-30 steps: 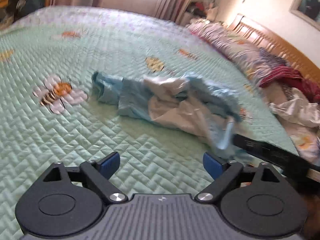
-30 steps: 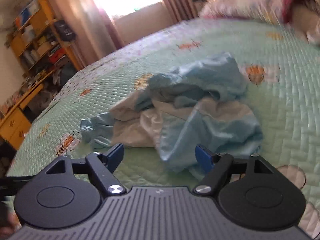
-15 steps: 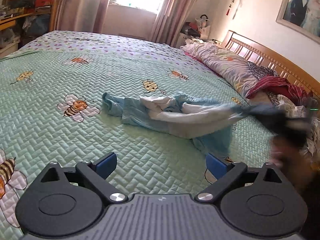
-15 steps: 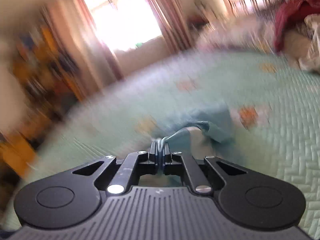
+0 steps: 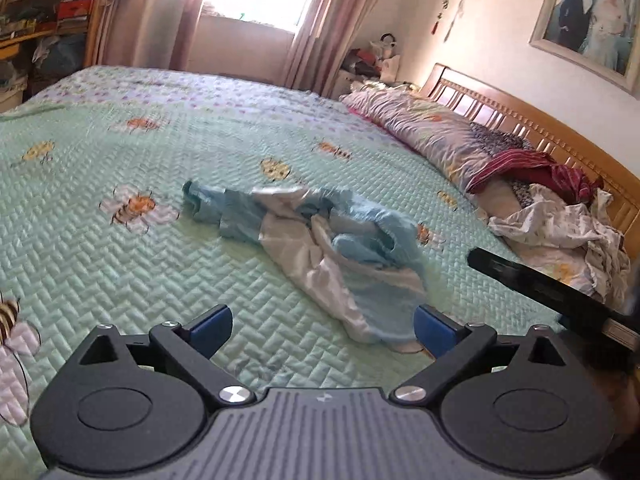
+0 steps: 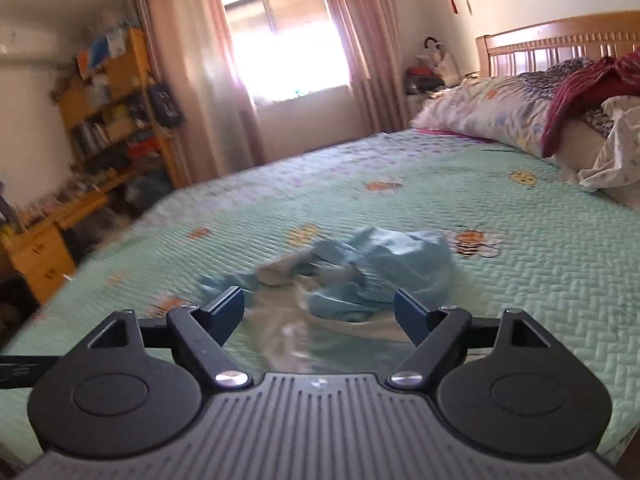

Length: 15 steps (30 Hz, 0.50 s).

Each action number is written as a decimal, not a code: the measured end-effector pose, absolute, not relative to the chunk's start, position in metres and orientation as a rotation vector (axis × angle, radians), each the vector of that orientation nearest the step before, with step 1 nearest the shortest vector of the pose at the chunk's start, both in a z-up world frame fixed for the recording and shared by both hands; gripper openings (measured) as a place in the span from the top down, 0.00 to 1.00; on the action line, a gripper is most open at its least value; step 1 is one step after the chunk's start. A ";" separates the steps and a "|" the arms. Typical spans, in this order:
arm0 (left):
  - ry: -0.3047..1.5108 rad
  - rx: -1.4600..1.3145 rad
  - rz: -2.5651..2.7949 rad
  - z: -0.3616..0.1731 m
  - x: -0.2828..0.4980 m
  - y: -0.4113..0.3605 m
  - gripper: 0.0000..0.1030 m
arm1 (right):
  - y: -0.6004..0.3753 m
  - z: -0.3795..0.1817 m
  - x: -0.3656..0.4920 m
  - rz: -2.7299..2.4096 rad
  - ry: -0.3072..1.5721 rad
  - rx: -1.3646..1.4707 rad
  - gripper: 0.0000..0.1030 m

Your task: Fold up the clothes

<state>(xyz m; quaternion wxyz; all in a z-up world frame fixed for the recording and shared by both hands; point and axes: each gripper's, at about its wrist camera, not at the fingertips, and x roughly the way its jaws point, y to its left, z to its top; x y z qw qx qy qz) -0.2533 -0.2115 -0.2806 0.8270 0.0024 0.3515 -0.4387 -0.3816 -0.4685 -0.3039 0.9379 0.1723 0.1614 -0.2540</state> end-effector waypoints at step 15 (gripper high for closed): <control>0.889 0.099 -0.853 -0.337 -0.223 -0.253 0.06 | -0.606 -0.394 -0.237 -0.770 0.511 0.427 0.96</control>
